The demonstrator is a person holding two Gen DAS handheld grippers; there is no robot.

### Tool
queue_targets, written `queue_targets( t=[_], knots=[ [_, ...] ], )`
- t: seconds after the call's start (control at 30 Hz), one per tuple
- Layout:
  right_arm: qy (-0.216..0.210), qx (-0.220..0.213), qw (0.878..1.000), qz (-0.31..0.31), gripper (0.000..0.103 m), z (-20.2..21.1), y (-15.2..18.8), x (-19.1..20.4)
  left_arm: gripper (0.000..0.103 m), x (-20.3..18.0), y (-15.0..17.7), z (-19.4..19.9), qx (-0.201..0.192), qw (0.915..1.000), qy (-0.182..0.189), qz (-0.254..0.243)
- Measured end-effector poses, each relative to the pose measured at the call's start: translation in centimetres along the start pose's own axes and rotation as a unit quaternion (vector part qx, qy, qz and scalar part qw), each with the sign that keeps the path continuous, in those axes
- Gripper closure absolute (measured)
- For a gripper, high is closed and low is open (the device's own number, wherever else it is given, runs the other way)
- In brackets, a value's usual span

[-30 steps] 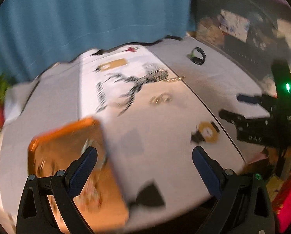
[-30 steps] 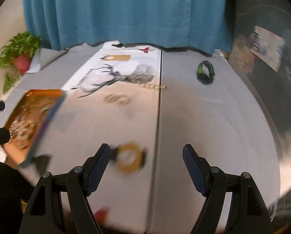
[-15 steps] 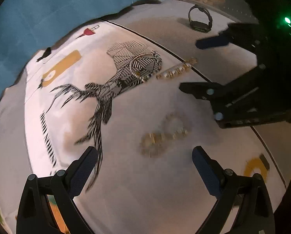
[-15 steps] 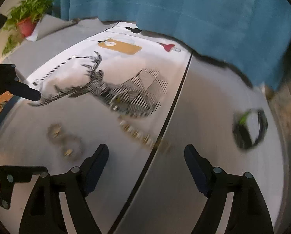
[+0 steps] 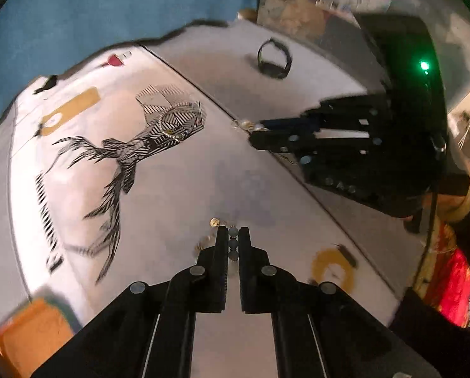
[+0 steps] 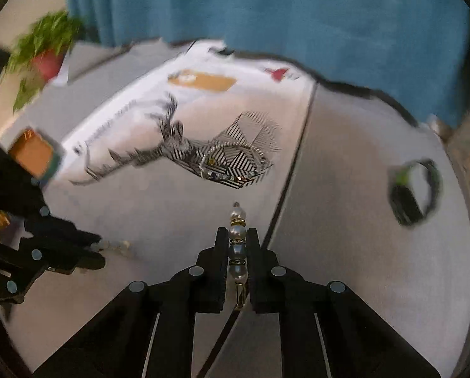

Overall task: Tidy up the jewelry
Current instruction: 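Grasp the pearl bar clip with the right gripper while the left gripper grasps a silver chain bracelet, then carry the pearl clip and chain bracelet over the orange tray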

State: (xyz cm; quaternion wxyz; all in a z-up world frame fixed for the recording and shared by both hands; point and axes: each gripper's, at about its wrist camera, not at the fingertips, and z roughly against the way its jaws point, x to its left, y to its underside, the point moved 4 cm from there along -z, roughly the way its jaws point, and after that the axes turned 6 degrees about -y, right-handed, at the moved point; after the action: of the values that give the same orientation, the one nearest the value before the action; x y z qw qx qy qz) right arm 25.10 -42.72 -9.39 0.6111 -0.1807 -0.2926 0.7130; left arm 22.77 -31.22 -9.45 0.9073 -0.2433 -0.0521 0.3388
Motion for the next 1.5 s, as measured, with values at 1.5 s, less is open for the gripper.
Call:
queue_targets(
  t=[1.5],
  knots=[
    [-0.056,0.014,0.998,0.010,0.091,21.9,22.4,35.9,0.099,-6.5,34.4,26.1,-0.091,0.9708,-0.145,0.168]
  ],
)
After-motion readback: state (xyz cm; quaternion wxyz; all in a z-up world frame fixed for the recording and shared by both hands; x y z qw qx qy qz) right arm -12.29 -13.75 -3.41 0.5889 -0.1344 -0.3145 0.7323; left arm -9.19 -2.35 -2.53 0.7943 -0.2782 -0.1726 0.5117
